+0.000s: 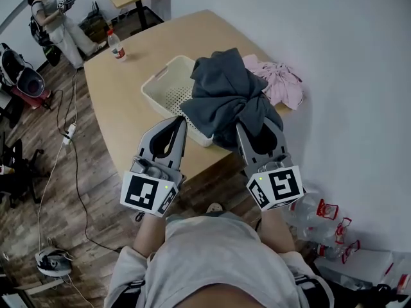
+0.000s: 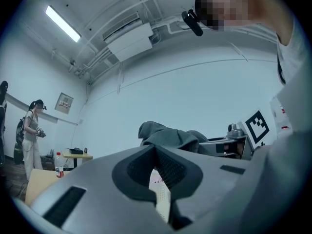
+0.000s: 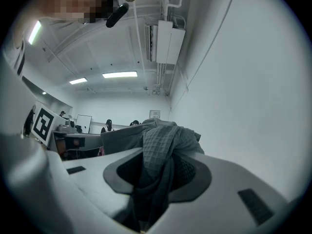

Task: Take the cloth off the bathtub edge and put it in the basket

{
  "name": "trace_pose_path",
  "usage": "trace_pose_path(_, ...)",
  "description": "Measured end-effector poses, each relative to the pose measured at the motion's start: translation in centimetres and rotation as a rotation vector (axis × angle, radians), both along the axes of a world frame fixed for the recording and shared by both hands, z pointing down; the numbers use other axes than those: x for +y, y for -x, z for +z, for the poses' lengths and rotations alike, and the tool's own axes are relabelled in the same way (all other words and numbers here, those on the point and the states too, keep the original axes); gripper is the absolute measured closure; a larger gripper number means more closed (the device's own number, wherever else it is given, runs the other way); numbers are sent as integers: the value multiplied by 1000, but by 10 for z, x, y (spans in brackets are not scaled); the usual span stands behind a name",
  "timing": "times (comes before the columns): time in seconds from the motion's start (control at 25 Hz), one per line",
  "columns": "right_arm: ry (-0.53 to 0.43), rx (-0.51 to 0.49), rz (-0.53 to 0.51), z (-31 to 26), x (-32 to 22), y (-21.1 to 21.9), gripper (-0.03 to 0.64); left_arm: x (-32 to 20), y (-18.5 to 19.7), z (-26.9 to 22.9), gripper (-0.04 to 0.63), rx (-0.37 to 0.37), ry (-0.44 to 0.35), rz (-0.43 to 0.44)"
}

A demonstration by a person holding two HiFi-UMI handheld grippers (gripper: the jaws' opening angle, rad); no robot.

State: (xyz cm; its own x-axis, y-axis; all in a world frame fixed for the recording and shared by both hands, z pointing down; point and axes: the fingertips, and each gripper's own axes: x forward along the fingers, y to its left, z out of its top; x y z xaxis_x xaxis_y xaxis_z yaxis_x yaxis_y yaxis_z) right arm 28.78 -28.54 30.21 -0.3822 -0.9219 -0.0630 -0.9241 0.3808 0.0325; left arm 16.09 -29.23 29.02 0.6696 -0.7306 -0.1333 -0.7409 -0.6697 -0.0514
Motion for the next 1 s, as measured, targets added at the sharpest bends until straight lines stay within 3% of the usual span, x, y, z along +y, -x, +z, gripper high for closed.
trace_pose_path(0.4,6,-6,-77,6,-21,-22,482,-7,-15,12,600,-21,29,-92)
trace_pose_path(1.0,9,18,-169,-8,-100,20,482,-76,25,12,600,-3,49,-163)
